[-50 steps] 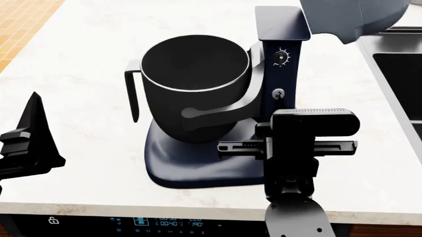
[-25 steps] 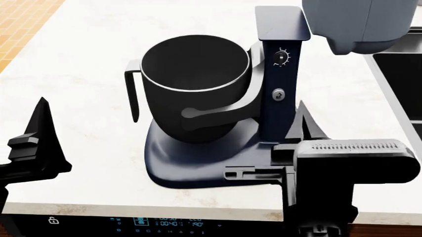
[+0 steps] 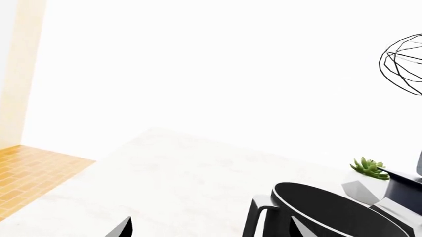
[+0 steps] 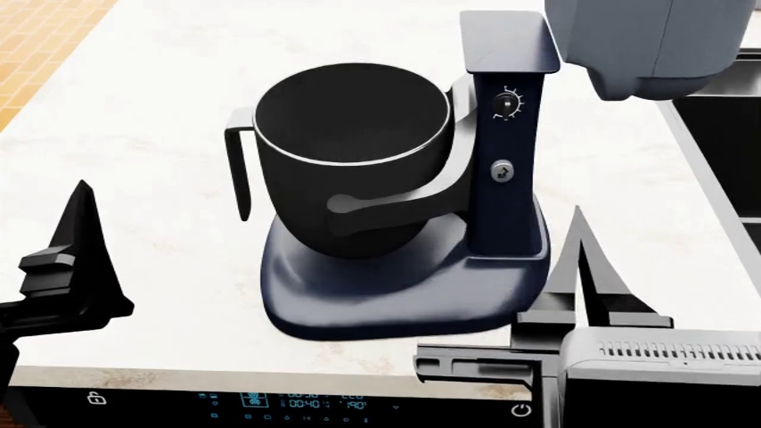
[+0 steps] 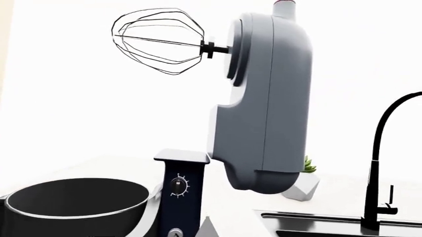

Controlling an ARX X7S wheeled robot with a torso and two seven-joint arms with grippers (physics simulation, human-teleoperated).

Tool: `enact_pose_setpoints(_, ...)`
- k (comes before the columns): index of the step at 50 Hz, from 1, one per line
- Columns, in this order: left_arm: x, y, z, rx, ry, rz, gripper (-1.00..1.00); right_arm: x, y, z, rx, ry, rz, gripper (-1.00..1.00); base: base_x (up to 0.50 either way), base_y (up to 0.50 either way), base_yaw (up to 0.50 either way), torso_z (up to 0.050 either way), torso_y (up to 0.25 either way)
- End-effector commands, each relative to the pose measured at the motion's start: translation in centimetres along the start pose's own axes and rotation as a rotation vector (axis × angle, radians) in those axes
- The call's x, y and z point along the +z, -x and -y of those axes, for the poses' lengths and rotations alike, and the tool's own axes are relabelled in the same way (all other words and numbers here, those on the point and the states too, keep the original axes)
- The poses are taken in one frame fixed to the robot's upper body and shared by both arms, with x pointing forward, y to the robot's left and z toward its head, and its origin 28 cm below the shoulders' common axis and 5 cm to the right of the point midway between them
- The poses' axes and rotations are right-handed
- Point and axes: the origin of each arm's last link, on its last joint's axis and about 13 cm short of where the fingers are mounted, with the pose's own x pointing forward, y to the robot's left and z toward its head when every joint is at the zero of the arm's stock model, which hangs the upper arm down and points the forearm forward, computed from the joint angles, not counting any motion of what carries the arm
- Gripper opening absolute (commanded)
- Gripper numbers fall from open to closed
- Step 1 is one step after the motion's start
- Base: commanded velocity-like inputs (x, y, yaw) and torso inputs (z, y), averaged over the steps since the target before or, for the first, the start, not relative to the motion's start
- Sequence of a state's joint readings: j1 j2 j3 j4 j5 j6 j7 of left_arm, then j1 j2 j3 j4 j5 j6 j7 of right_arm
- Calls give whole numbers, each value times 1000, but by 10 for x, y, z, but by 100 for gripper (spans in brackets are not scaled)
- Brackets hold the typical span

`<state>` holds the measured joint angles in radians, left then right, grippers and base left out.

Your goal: Open the stand mixer head.

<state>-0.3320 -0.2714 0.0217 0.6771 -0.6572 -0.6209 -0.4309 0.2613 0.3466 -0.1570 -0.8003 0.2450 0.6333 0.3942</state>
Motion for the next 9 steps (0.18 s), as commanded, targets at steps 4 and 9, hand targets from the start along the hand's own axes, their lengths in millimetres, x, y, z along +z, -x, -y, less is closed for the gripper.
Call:
enact_pose_setpoints(4, -1, 0, -1, 0, 0, 0, 100, -1, 4, -1, 19, 11, 1, -100, 0, 0, 0, 0, 0)
enact_pose_setpoints(9, 0, 0, 0, 1, 1, 0, 100, -1, 4, 0, 19, 9, 1, -100, 0, 0, 0, 0, 0)
